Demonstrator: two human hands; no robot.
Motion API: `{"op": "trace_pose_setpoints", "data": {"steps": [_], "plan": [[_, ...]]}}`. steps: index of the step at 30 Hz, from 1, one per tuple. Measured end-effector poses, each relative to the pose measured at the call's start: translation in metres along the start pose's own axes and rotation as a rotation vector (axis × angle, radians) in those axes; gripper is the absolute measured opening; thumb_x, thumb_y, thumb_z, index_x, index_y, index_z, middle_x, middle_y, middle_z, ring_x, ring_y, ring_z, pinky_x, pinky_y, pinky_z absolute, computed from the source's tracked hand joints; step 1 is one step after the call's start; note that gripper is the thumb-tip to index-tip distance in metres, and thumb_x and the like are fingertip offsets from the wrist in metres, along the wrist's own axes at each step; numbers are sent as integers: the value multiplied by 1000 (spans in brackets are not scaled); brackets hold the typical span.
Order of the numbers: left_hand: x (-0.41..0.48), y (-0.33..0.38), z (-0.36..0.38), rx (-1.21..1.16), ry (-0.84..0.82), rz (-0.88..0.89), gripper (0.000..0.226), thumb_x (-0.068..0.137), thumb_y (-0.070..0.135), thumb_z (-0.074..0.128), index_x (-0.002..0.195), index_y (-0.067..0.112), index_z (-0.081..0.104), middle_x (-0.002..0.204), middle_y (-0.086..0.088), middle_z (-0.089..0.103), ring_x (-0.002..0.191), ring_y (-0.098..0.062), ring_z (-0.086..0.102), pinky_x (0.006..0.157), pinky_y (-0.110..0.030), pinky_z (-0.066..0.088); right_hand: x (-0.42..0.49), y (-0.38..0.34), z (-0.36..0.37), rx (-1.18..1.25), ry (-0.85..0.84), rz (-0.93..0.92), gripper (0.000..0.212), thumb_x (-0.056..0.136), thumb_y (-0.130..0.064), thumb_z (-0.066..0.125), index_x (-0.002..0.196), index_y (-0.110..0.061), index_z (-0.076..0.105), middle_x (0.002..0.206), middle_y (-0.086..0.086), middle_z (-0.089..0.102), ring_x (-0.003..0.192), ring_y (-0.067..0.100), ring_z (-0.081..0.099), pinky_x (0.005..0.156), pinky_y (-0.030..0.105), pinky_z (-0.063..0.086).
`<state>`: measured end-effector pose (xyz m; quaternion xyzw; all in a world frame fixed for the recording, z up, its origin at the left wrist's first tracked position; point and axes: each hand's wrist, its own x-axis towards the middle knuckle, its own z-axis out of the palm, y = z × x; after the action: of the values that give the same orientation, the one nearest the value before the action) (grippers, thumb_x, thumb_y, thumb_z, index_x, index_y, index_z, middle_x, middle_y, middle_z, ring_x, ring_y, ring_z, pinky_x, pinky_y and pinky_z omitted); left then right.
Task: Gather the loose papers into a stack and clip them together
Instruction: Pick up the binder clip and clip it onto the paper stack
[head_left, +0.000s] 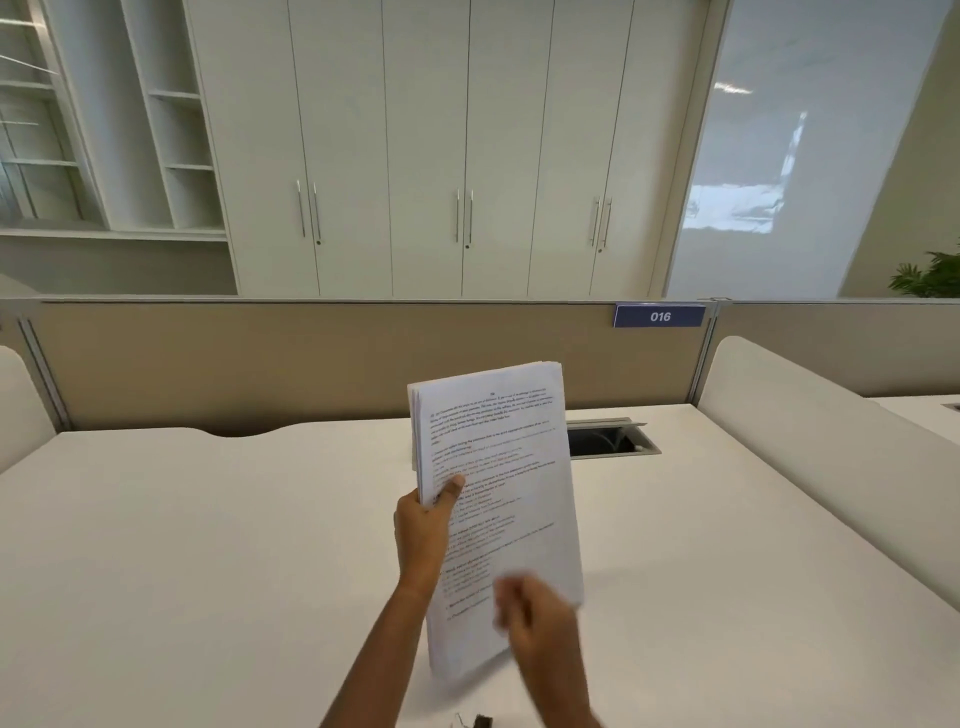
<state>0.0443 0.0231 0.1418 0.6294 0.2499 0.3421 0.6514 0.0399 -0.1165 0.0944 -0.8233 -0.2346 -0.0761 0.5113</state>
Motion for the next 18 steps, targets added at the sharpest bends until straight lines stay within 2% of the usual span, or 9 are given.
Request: {"op": "trace_pose_setpoints", "data": {"steps": [2,4,5,6,8,11,14,16,18], "plan": [[3,-5,-5,-17,-8,-16,15,82,26,65,74,14,62,76,-9,67,68,-28,66,57,-31,58,-34,30,8,-39,-196,113,12,83,-12,61,81,-22,66,60,-13,64,58,-4,58,71,21,55],[7,-6,-6,-10,-7,-23,15,83,26,64,71,19,59,72,-4,65,63,-22,65,49,-24,56,-42,43,10,-116,-305,117,14,85,-19,56,89,-19,69,69,-16,62,65,-5,57,76,13,51],[10,-5,-6,-13,-8,-26,15,83,26,64,72,18,59,72,-4,65,63,-23,65,51,-26,56,-38,43,8,-127,-317,102,17,87,-19,54,94,-15,69,77,-13,64,69,-1,58,75,9,46],[14,-4,-6,-18,-7,-29,15,83,26,65,74,16,60,73,-6,65,64,-25,65,55,-29,56,-32,42,7,-136,-320,83,19,88,-17,53,96,-13,69,85,-3,67,75,6,60,73,8,43],[22,-1,-5,-26,-5,-30,15,82,27,65,77,13,61,74,-7,65,66,-27,64,60,-33,56,-19,39,5,-181,-361,36,20,90,-15,51,100,-13,69,100,10,67,89,18,63,75,12,42],[29,2,-3,-29,-12,-14,13,82,27,65,74,19,60,73,-3,65,66,-23,64,60,-31,55,-10,35,5,-301,-497,20,24,93,-22,46,106,-14,65,111,8,62,101,18,59,84,18,40],[33,6,-3,-22,-32,10,12,82,26,65,74,19,61,70,2,64,65,-18,64,58,-28,55,-10,32,4,-333,-633,3,28,90,-38,52,109,-21,62,107,2,60,97,14,59,88,18,41],[34,8,-3,-15,-37,24,12,82,26,65,73,20,61,69,4,64,64,-16,63,56,-27,54,-13,28,1,-384,-820,-57,28,89,-40,52,114,-27,57,101,-3,50,98,16,57,89,22,41],[33,9,-4,-16,-40,34,13,83,27,65,71,24,60,70,5,64,63,-15,64,48,-22,54,-17,21,2,-406,-904,-125,28,90,-45,47,114,-31,54,92,-7,37,96,19,52,87,24,38]]}}
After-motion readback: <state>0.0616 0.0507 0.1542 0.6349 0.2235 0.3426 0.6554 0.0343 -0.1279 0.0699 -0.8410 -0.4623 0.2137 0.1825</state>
